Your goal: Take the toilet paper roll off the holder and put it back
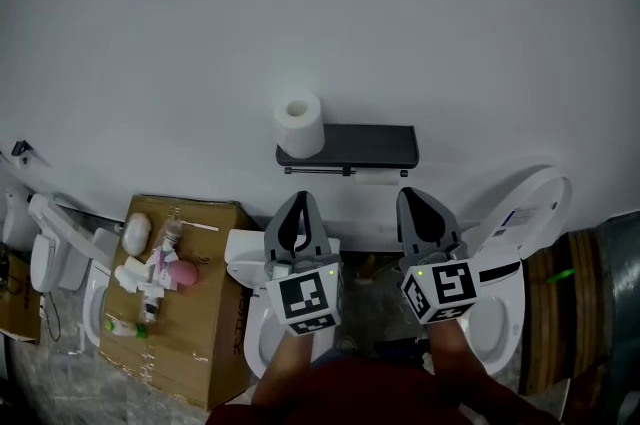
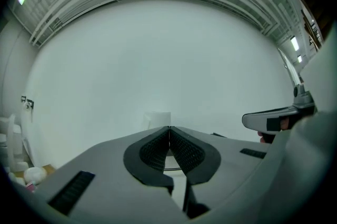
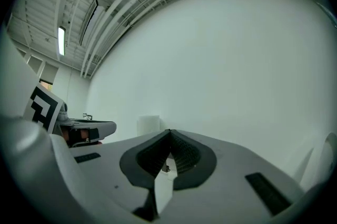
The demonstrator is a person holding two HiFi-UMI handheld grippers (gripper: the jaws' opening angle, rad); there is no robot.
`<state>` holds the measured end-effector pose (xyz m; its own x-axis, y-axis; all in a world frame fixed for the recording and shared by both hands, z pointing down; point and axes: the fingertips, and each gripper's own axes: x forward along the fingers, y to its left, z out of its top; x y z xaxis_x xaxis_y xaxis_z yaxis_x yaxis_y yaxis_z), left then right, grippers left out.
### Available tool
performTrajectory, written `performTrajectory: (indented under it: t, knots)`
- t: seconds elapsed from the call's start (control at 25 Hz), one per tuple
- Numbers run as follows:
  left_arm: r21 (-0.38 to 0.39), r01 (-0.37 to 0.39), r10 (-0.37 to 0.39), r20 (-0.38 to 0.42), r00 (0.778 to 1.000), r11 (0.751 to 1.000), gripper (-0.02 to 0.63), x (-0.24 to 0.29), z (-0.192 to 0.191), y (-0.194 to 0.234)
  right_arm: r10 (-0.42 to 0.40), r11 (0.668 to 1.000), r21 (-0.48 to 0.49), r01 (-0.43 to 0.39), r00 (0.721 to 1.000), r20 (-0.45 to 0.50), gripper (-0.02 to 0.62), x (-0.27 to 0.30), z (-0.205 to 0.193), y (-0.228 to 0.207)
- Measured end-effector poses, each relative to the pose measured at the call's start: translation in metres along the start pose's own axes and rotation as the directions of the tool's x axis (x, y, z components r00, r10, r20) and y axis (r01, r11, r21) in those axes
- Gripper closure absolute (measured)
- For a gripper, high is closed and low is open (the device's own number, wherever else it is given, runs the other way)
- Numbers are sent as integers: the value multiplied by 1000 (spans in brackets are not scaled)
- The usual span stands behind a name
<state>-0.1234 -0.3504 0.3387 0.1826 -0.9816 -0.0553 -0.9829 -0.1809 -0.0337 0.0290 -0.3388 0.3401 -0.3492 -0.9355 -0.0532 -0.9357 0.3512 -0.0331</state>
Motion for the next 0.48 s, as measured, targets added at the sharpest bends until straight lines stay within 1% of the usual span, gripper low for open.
performTrajectory:
  t: [0.2, 0.48]
  knots:
    - [2, -10, 10, 8, 1000, 1000, 591, 27, 4, 6, 13, 1000, 1, -13, 1000, 2, 586, 28, 1, -6]
    - [12, -53, 53, 33, 998, 999, 589, 58, 4, 5, 68, 998, 4, -68, 997, 29, 586, 64, 8, -24]
